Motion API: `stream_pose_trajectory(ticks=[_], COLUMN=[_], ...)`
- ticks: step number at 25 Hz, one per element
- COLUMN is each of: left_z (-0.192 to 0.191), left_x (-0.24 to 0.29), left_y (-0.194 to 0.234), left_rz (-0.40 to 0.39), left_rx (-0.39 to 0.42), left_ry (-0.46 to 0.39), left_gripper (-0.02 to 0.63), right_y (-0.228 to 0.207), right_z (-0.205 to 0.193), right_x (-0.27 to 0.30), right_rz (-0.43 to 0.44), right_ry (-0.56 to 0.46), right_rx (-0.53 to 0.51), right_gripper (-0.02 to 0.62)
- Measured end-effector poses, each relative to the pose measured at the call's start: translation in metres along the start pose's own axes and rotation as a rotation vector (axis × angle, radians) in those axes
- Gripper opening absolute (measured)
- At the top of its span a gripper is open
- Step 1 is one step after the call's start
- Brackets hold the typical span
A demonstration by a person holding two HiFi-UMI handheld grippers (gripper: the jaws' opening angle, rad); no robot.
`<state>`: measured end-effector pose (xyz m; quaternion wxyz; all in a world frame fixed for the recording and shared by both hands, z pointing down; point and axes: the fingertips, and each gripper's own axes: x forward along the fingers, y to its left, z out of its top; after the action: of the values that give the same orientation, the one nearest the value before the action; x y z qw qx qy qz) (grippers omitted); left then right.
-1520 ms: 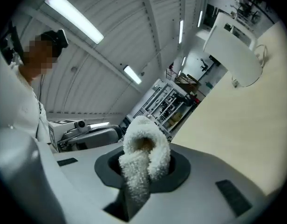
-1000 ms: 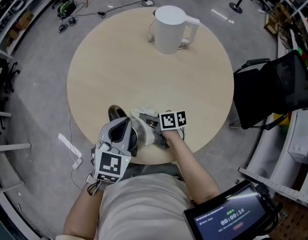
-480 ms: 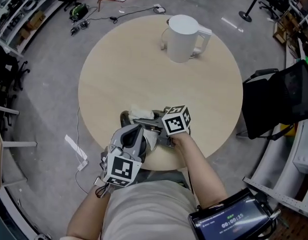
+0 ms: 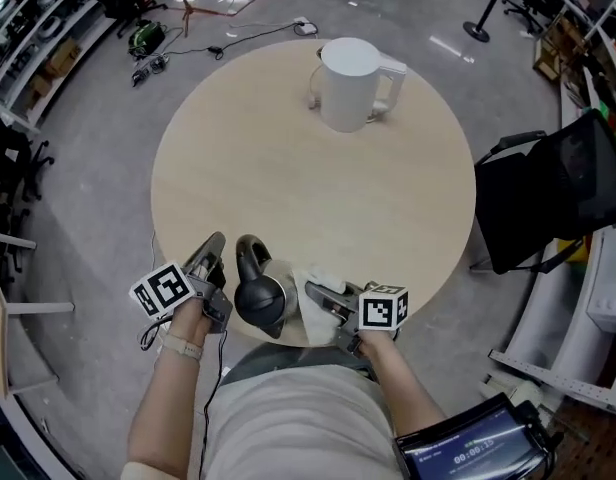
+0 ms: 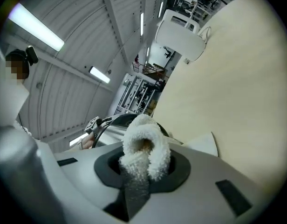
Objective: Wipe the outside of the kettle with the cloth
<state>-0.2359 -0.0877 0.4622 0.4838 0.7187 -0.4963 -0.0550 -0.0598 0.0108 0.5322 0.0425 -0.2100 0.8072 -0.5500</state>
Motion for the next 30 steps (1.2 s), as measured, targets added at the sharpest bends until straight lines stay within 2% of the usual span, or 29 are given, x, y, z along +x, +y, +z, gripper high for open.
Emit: stream_pose_trajectory(ticks=[3, 5, 7, 10, 12, 13, 14, 16, 17, 19, 20, 21, 23, 24, 25, 26, 27, 29, 30], left_z=[-0.019, -0.028, -0.045, -0.071, -0.070, -0.064, -0.058, -0.065, -0.078, -0.105, -0.110, -0.111, -0.106, -0.105, -0.104, -0.104, -0.103, -0.103, -0.103], left_x=[0.029, 0.050, 0.070, 0.084, 0.081, 0.074, 0.061, 0.028, 0.016, 0.004, 0.003, 0.003, 0.002, 0.002, 0.001, 0.000, 0.000, 0.000, -0.001], left_y=[-0.021, -0.048, -0.073, -0.101, -0.124, -0.134, -0.141, -0.143, -0.137, -0.124, -0.122, -0.122, -0.121, -0.119, -0.117, -0.116, -0.115, -0.115, -0.114], left_rz=[-0.148, -0.266, -0.375, -0.477, -0.510, -0.501, -0.478, -0.392, -0.328, -0.194, -0.139, -0.098, -0.052, -0.042, -0.038, -0.035, -0.033, -0.030, -0.029], left_rx=[-0.069, -0.059, -0.007, 0.081, 0.189, 0.258, 0.341, 0.575, 0.727, 1.021, 1.113, 1.160, 1.183, 1.182, 1.176, 1.171, 1.168, 1.175, 1.183], left_ry=[0.120, 0.216, 0.359, 0.557, 0.584, 0.565, 0.547, 0.546, 0.553, 0.518, 0.468, 0.416, 0.347, 0.331, 0.325, 0.324, 0.321, 0.306, 0.298], left_gripper=[-0.012, -0.012, -0.011, -0.011, -0.011, -0.011, -0.011, -0.011, -0.011, -0.009, 0.001, 0.003, 0.005, 0.002, -0.002, -0.002, -0.002, -0.002, -0.002], right_y=[0.016, 0.029, 0.039, 0.057, 0.067, 0.069, 0.067, 0.058, 0.055, 0.056, 0.056, 0.048, 0.006, -0.022, -0.042, -0.047, -0.034, 0.004, 0.004], right_z=[-0.015, -0.023, -0.036, -0.062, -0.072, -0.066, -0.052, -0.013, 0.002, 0.020, 0.027, 0.034, 0.043, 0.042, 0.039, 0.037, 0.039, 0.047, 0.046], right_x=[-0.011, -0.018, -0.024, -0.020, -0.017, -0.019, -0.024, -0.034, -0.035, -0.023, -0.012, 0.001, 0.028, 0.039, 0.047, 0.052, 0.054, 0.053, 0.052], right_rz=[0.045, 0.084, 0.116, 0.167, 0.183, 0.178, 0.165, 0.113, 0.077, 0.032, 0.039, 0.057, 0.035, -0.031, -0.112, -0.165, -0.160, -0.046, -0.025], right_ry=[0.001, 0.006, 0.042, 0.177, 0.244, 0.214, 0.140, -0.013, -0.026, 0.050, 0.083, 0.096, 0.109, 0.147, 0.206, 0.261, 0.283, 0.251, 0.255], right_rx=[0.038, 0.052, 0.044, -0.017, -0.089, -0.108, -0.102, -0.093, -0.155, -0.389, -0.474, -0.491, -0.363, -0.312, -0.322, -0.395, -0.502, -0.676, -0.717], right_gripper=[0.081, 0.081, 0.081, 0.081, 0.081, 0.081, 0.081, 0.081, 0.081, 0.081, 0.081, 0.081, 0.081, 0.081, 0.081, 0.080, 0.080, 0.080, 0.080])
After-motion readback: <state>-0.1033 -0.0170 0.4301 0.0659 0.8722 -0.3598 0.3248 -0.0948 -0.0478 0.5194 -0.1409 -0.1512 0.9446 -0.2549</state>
